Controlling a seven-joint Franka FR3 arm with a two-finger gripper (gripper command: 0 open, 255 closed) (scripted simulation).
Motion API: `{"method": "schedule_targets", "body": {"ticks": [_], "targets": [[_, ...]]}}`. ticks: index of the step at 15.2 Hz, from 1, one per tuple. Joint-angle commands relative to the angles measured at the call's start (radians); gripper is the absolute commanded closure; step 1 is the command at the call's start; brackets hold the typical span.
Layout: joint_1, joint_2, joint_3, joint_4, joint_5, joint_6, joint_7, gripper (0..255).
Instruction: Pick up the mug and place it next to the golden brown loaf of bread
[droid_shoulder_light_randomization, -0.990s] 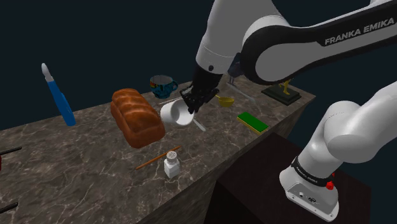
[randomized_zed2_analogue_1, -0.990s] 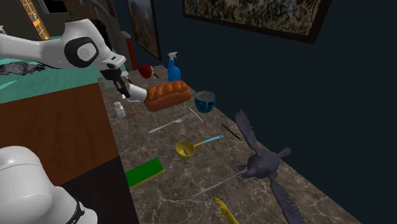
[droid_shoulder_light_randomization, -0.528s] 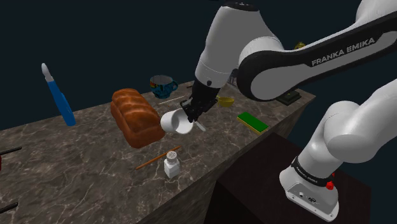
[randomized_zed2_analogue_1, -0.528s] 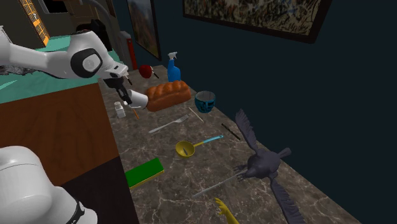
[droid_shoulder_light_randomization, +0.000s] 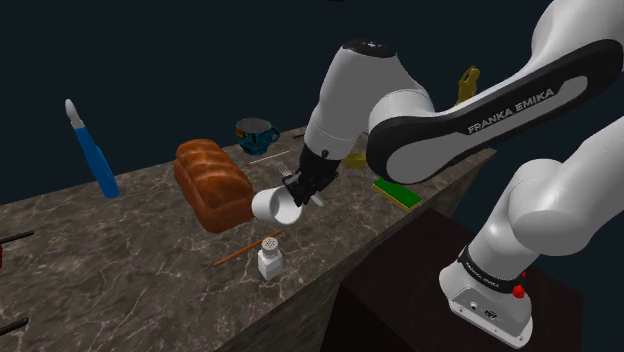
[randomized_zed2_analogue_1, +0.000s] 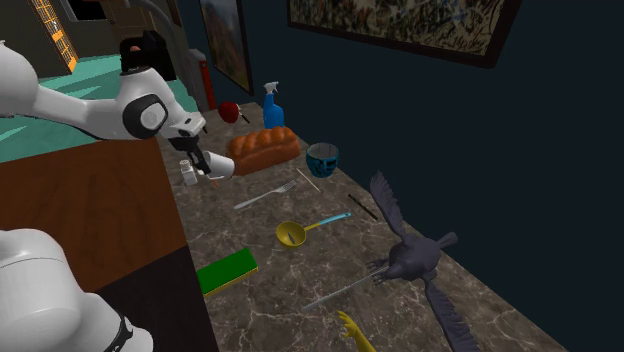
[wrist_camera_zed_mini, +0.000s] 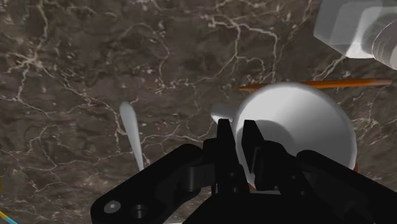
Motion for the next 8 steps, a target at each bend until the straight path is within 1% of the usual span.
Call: {"method": "schedule_targets", "body": {"ticks": [1, 8], "targets": [[-0.006, 0.017, 0.01, -0.015, -0.009, 0.032, 0.011, 255], [-0.041, 0.094, 0.05, -0.054, -0.066, 0.142, 0.064, 255]]}}
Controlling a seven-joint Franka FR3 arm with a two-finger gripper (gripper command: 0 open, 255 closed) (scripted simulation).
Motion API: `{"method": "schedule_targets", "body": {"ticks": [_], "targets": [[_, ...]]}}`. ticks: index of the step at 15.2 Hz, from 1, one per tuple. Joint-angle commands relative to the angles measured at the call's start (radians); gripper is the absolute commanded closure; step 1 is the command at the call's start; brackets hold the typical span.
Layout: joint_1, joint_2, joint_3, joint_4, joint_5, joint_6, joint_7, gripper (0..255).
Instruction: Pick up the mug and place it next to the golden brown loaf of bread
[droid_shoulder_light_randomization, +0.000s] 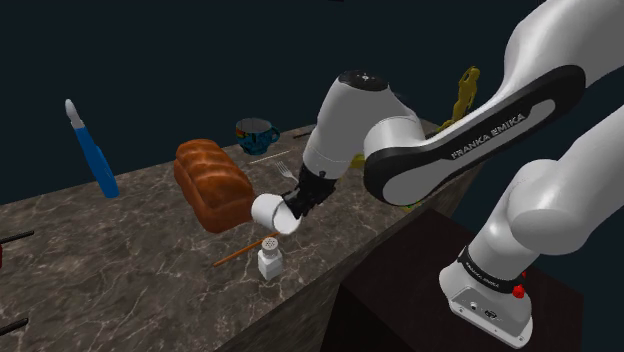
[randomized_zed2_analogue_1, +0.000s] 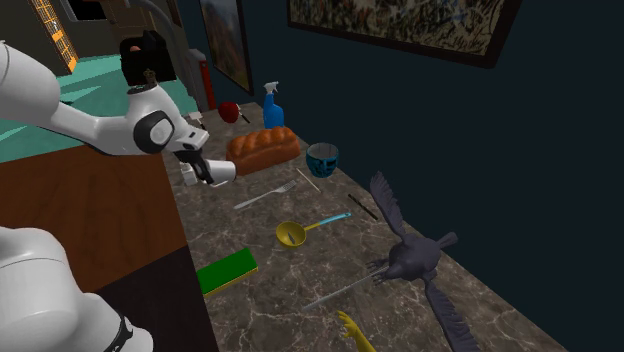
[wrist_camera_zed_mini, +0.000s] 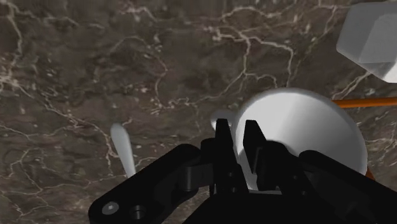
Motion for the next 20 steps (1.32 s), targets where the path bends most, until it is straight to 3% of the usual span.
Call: {"method": "schedule_targets", "body": {"ticks": [1, 4, 11, 12, 17, 20], "targets": [[-0.013, 0.027, 0.013, -0.009, -0.021, 0.032, 0.019, 255], [-0.034, 0.062, 0.032, -0.02, -0.06, 0.074, 0.051, 255], [-0.034, 0.062, 0.032, -0.02, -0.06, 0.074, 0.051, 255], [-0.034, 0.062, 0.031, -0.021, -0.06, 0.075, 0.05, 0], [-0.034, 0.062, 0.032, -0.02, -0.06, 0.074, 0.051, 0], [0.031, -0.058, -0.017, -0.012, 0.047, -0.043, -0.026, 0]]}}
